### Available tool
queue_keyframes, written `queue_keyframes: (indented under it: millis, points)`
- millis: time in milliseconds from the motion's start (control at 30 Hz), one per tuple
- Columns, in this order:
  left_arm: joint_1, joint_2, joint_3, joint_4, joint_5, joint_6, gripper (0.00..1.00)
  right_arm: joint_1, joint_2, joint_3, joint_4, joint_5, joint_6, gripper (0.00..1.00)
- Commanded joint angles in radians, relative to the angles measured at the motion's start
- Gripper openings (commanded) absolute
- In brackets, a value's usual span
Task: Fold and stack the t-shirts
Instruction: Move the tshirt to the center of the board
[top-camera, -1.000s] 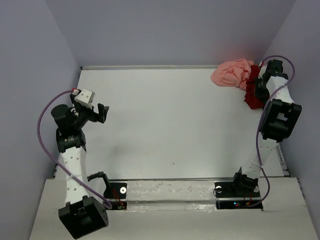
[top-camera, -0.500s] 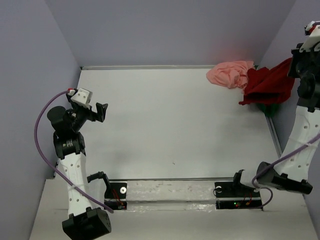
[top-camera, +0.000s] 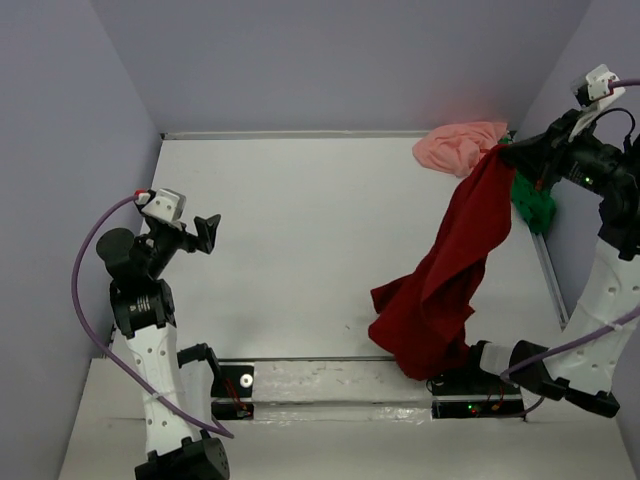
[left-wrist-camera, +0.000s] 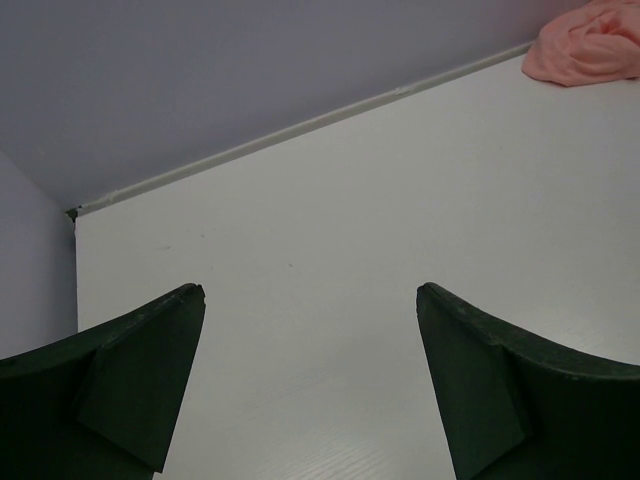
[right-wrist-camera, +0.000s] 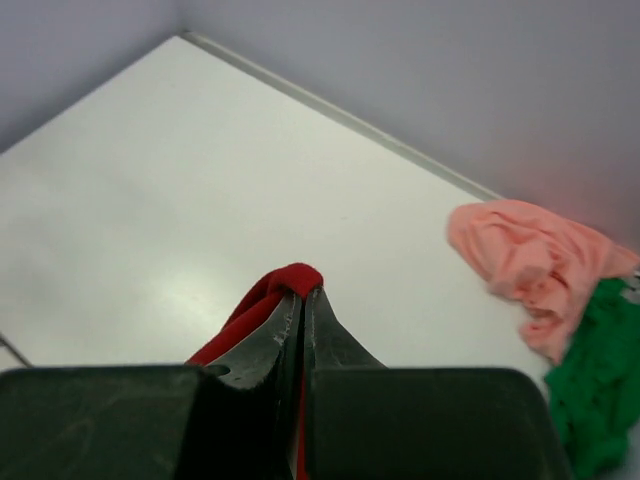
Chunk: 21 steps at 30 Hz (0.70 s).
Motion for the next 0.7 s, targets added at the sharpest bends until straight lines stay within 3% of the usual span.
queue_keyframes:
  millis: [0, 333, 467, 667]
  points:
    - [0.004, -0.03, -0.015, 0.03, 0.026, -0.026, 0.99, -0.007, 0.093, 0.016, 0.038, -0.291, 0.075, 0.0]
    - [0.004, -0.037, -0.03, 0.041, 0.015, -0.023, 0.99, 0.002, 0.199, -0.104, 0.473, -0.468, 0.436, 0.0]
    - [0.004, -0.028, -0.034, 0.045, 0.011, -0.022, 0.99, 0.003, 0.257, -0.101, 0.503, -0.44, 0.456, 0.0]
    - [0.004, -0.018, -0.05, 0.062, 0.026, -0.022, 0.99, 0.012, 0.259, -0.194, 0.472, -0.352, 0.361, 0.0]
